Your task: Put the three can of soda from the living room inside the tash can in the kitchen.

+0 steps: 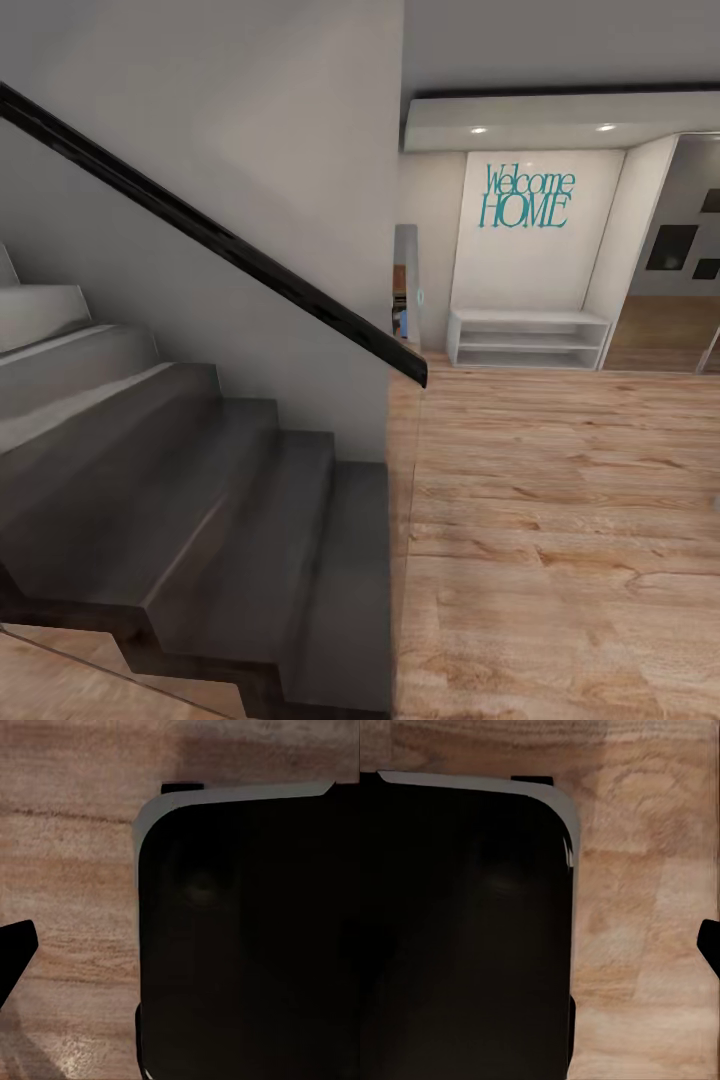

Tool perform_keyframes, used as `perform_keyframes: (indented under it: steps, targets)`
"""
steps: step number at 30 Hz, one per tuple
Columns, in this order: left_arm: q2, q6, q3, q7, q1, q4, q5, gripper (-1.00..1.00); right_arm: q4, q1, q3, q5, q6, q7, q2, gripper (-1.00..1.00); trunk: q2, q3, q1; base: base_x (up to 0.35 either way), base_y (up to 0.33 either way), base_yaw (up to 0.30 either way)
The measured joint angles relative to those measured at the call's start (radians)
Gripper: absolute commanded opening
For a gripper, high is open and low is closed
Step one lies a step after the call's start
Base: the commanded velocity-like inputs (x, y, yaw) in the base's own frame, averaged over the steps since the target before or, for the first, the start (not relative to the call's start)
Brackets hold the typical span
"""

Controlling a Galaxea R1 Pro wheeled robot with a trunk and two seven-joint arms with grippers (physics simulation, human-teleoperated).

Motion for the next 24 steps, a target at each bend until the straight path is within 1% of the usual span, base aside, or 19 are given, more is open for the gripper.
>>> perform_keyframes:
  steps: [3,7,11,13,14,16,18,19,20,21,23,24]
  targets:
    - [0.001,-0.021,0.000,0.000,0.000,-0.001,0.001,1.00,-0.001,0.000,0.000,0.000,-0.063,0.000,-0.006,1.00,0.000,0.000,0.000,0.000,0.000,0.000]
    - [0.001,-0.045,-0.001,0.000,0.000,-0.007,0.001,1.00,-0.002,0.001,0.001,0.000,-0.119,0.001,-0.009,1.00,0.000,0.000,0.000,0.000,0.000,0.000]
    - [0.001,-0.108,-0.001,-0.001,0.000,-0.023,0.001,1.00,-0.015,0.001,0.002,0.001,-0.169,0.008,-0.010,1.00,0.000,0.000,0.000,0.000,0.000,0.000]
    - [0.001,-0.143,-0.001,-0.002,0.001,-0.037,0.000,1.00,-0.029,0.002,0.002,0.001,-0.194,0.026,-0.010,1.00,0.000,0.000,0.000,0.000,0.000,0.000]
    - [0.001,-0.179,-0.001,-0.002,0.001,-0.061,0.000,1.00,-0.046,0.002,0.002,0.002,-0.222,0.052,-0.011,1.00,0.000,0.000,0.000,0.000,0.000,0.000]
    - [0.001,-0.208,-0.001,-0.002,0.001,-0.103,0.000,1.00,-0.064,0.002,0.002,0.002,-0.248,0.086,-0.011,1.00,0.000,0.000,0.000,0.000,0.000,0.000]
    - [0.000,-0.235,-0.002,-0.001,0.013,-0.224,0.000,1.00,-0.102,0.003,0.001,0.002,-0.287,0.148,-0.012,1.00,0.000,0.000,0.000,0.000,0.000,0.000]
    - [0.000,-0.238,-0.002,-0.001,0.018,-0.265,0.000,1.00,-0.115,0.003,0.001,0.002,-0.296,0.159,-0.012,1.00,0.000,0.000,0.000,0.000,0.000,0.000]
    - [-0.003,-0.241,-0.003,-0.001,0.037,-0.358,0.000,1.00,-0.148,0.003,-0.001,0.001,-0.314,0.174,-0.013,1.00,0.000,0.000,0.000,0.000,0.000,0.000]
    - [-0.005,-0.242,-0.003,-0.001,0.055,-0.415,0.000,1.00,-0.170,0.003,-0.002,0.001,-0.323,0.180,-0.013,1.00,0.000,0.000,0.000,0.000,0.000,0.000]
    - [-0.008,-0.240,-0.003,-0.001,0.103,-0.537,0.000,1.00,-0.221,0.004,-0.005,0.000,-0.337,0.188,-0.016,1.00,0.000,0.000,0.000,0.000,0.000,0.000]
    - [-0.010,-0.233,-0.003,-0.001,0.162,-0.667,0.000,1.00,-0.288,0.012,-0.006,-0.002,-0.347,0.192,-0.022,1.00,0.000,0.000,0.000,0.000,0.000,0.000]
